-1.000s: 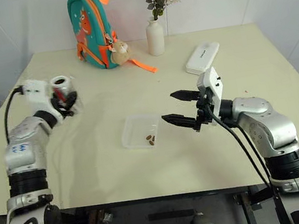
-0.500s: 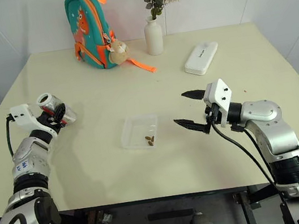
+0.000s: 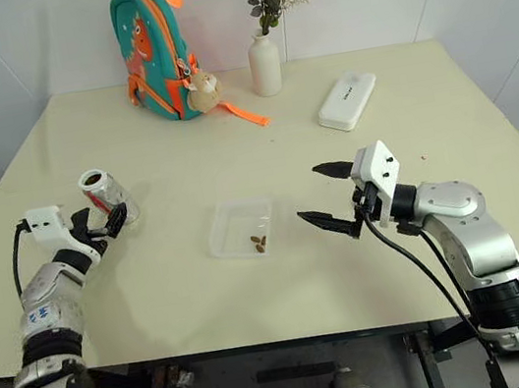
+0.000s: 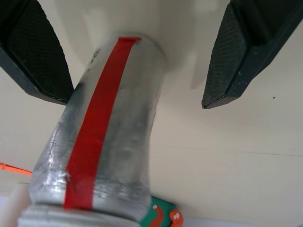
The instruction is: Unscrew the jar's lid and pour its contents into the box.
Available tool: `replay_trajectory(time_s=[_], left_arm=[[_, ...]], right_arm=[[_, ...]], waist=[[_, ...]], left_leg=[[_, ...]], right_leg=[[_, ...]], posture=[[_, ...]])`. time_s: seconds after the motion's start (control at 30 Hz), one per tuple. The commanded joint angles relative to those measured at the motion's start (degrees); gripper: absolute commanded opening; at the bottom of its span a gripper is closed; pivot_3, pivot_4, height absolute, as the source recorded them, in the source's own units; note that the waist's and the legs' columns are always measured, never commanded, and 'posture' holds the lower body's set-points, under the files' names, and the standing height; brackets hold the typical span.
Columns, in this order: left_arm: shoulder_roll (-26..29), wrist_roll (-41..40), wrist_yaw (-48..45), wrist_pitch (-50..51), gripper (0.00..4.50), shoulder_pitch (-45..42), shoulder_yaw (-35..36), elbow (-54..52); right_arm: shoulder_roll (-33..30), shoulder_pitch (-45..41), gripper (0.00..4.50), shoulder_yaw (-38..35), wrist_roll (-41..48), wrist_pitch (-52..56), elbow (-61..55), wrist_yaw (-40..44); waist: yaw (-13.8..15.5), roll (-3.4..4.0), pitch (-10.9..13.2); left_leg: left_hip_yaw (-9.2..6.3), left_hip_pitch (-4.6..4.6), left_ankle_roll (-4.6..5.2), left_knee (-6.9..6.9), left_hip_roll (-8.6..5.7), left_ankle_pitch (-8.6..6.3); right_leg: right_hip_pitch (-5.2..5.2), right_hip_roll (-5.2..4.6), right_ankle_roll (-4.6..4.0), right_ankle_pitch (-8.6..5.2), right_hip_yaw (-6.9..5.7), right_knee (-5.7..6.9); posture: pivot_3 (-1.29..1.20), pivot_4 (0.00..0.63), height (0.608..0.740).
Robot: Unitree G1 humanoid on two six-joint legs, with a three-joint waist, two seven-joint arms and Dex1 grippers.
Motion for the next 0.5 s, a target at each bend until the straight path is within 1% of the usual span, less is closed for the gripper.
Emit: replay_trajectory(time_s=[0.03,0.07,0.1,0.17,0.2,0.23,0.3,0.33,0.4,0.43,0.5], left_arm=[[1.5,-2.8,2.0,6.6,4.48,7.0,2.0,-15.2],[1.4,-3.4,2.7,8.3,4.48,8.7,2.4,-18.3],[2.1,-3.3,2.4,9.6,4.48,12.3,2.7,-23.3],[4.7,-3.2,-0.2,11.9,4.48,21.0,3.3,-34.6],[5.8,-3.1,-1.1,12.6,4.48,24.2,3.6,-38.5],[7.0,-3.7,-3.1,12.9,4.48,27.0,3.5,-41.8],[10.2,-3.6,-7.9,9.9,4.48,31.7,3.9,-47.0],[12.4,-3.3,-11.1,7.5,4.48,32.8,3.8,-48.5],[15.3,-3.4,-15.2,4.8,4.48,32.7,3.4,-49.5],[17.2,-3.4,-18.1,2.8,4.48,32.4,3.1,-49.2],[20.2,-7.1,-25.8,1.6,4.48,31.2,2.7,-48.5]], right_arm=[[0.1,1.8,4.5,-1.0,1.5,0.1,-3.4,-0.8],[0.1,2.3,4.5,-1.1,1.6,0.2,-3.9,-0.9],[0.0,2.8,4.5,-1.2,1.7,0.4,-4.2,-1.0],[-0.4,3.7,4.5,-1.5,2.2,1.4,-4.8,-1.0],[-0.5,3.9,4.5,-1.6,2.3,1.6,-5.0,-1.2],[-0.6,4.1,4.5,-1.8,2.4,1.5,-5.1,-1.1],[-0.9,3.4,4.5,-1.8,2.4,1.4,-4.5,-0.6],[-1.1,2.6,4.5,-1.6,2.5,1.6,-4.0,-0.2],[-1.6,0.8,4.5,-1.3,2.6,1.5,-2.3,1.2],[-1.9,-0.3,4.5,-0.9,2.5,1.6,-1.4,2.2],[-2.8,-3.0,4.5,0.1,2.6,1.8,0.9,5.3]], waist=[[-0.1,-0.01,0.0],[0.0,-0.01,0.0],[-0.1,-0.01,0.0],[-0.3,-0.02,0.0],[-0.4,-0.04,0.0],[-0.2,-0.04,0.0],[-0.1,-0.04,0.0],[0.1,-0.03,0.0],[0.5,-0.02,0.0],[0.5,-0.02,0.0],[0.2,0.0,0.0]], left_leg=[[0.01,0.01,0.0,-0.01,0.0,0.0],[0.01,0.02,-0.01,0.0,0.01,-0.01],[0.01,0.01,-0.01,0.0,0.0,-0.01],[0.01,0.03,-0.01,0.01,0.01,-0.01],[0.05,0.03,-0.01,-0.01,0.03,-0.01],[0.09,0.08,-0.03,-0.03,0.05,-0.02],[0.09,0.09,-0.03,-0.02,0.05,-0.02],[0.09,0.1,-0.03,-0.02,0.06,-0.01],[0.11,0.08,0.02,-0.01,0.05,0.08],[0.14,0.08,0.07,-0.03,0.05,0.15],[0.28,0.09,0.19,-0.07,0.12,0.24]], right_leg=[[0.01,-0.01,0.0,0.0,0.02,-0.01],[0.02,-0.01,0.0,0.0,0.03,0.0],[0.01,-0.01,-0.01,0.0,0.03,-0.01],[0.02,-0.01,-0.01,0.0,0.04,0.02],[0.0,0.0,-0.05,0.02,0.05,-0.01],[0.02,0.0,-0.1,-0.01,0.07,-0.02],[0.01,0.01,-0.16,-0.04,0.06,-0.02],[0.02,0.02,-0.23,-0.07,0.05,-0.06],[0.08,0.01,-1.16,-0.39,0.05,-0.36],[0.12,0.01,-1.2,-0.25,0.05,-0.54],[0.32,0.03,-1.35,0.15,0.06,-1.14]], posture=[[0.0,0.15,0.74],[0.0,0.15,0.74],[0.0,0.15,0.74],[0.0,0.15,0.74],[0.0,0.15,0.74],[0.0,0.15,0.74],[0.0,0.15,0.74],[0.0,0.15,0.74],[0.0,0.15,0.74],[0.0,0.15,0.74],[0.0,0.15,0.74]])
